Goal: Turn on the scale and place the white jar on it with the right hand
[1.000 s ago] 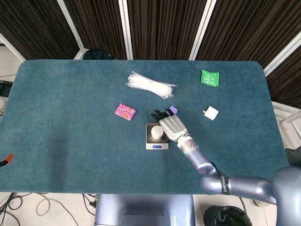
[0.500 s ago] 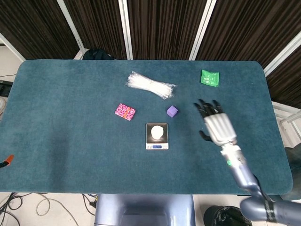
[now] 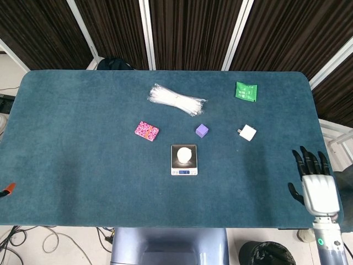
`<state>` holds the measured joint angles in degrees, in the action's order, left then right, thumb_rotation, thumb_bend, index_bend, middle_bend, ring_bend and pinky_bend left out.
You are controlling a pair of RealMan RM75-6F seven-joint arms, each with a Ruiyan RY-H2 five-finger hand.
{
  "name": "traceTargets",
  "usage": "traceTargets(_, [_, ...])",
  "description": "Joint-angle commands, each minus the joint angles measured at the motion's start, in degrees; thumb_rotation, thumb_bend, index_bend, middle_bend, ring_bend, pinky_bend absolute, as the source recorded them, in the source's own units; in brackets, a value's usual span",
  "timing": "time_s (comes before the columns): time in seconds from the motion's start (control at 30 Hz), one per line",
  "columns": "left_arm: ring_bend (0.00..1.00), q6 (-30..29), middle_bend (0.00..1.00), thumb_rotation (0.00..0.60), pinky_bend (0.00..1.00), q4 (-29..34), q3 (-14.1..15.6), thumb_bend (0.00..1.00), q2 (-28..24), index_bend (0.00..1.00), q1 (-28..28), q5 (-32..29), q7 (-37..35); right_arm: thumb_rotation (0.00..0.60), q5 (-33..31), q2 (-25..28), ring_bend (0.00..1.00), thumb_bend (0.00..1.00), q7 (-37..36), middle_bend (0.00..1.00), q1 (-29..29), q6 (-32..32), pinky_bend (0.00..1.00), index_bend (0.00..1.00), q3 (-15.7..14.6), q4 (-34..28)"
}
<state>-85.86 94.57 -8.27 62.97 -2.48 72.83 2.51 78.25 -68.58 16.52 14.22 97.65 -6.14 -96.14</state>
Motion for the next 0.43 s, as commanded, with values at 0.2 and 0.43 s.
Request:
traceTargets(0.2, [0.00, 1.1, 0.00, 0.600, 0.00, 0.4, 0.0, 0.12, -0.9, 0.00, 0.0, -0.1, -2.2, 0.600, 0.8, -1.7, 0.11, 0.36, -0.7, 0.04, -3.5, 1.2, 0.00, 0.04, 0.3, 4.1])
traceTargets(0.43, [0.00, 1.2, 0.00, 0.600, 0.00, -0.3, 0.2, 0.12, -0.8, 0.00, -0.2, 0.5, -2.1, 0.600, 2.8, -1.7, 0.11, 0.36, -2.3, 0.04, -4.4, 0.4, 0.00, 0.04, 0.7, 4.9])
